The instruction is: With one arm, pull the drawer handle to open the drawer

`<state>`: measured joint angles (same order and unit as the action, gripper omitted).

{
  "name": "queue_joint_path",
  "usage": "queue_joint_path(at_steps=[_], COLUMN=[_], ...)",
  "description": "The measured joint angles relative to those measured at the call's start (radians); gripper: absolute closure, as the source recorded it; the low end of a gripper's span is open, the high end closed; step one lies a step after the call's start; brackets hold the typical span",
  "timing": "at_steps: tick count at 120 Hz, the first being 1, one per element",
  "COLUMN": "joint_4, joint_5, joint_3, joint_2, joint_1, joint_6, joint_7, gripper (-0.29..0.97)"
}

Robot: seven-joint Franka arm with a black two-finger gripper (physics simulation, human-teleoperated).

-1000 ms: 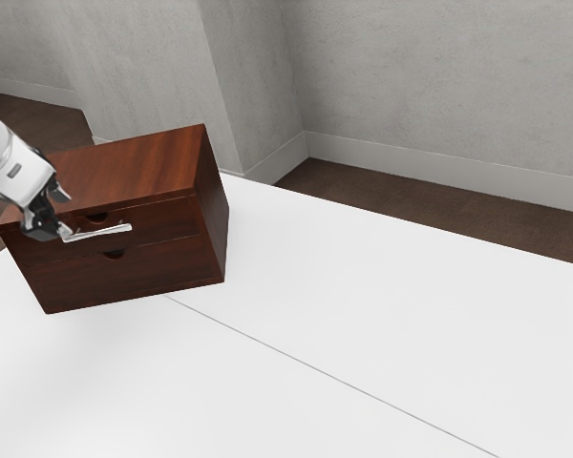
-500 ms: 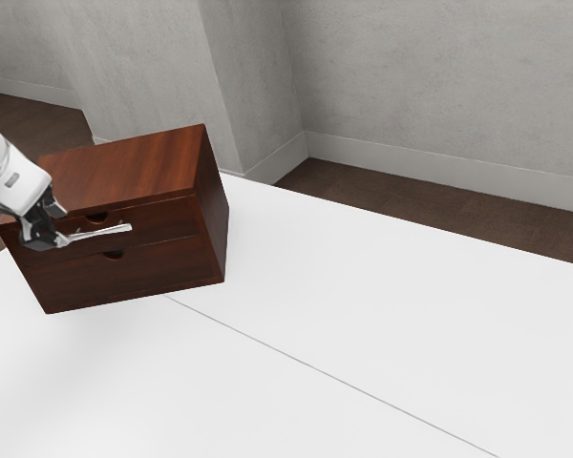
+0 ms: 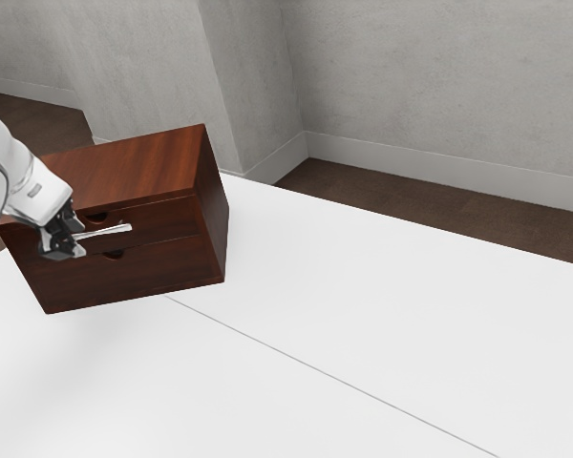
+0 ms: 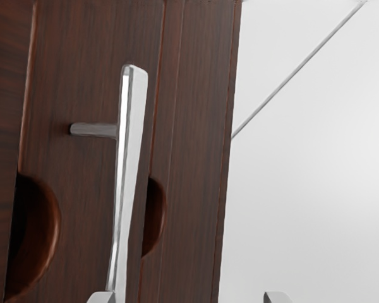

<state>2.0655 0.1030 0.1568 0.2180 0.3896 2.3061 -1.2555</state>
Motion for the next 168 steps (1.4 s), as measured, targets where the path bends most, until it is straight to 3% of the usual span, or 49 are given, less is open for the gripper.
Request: queue_joint_path(at_steps=[132,168], joint_4=[-0.028,-0.028], joint_5=[-0.007,-0.011], joint_3=[-0.008,-0.008], joint_2=[-0.067,-0.073], joint_1=[-0.015,-0.015], joint_6=[0.055,0.06], joint_7=[-0.037,-0.043], gripper=[0.45,0.54])
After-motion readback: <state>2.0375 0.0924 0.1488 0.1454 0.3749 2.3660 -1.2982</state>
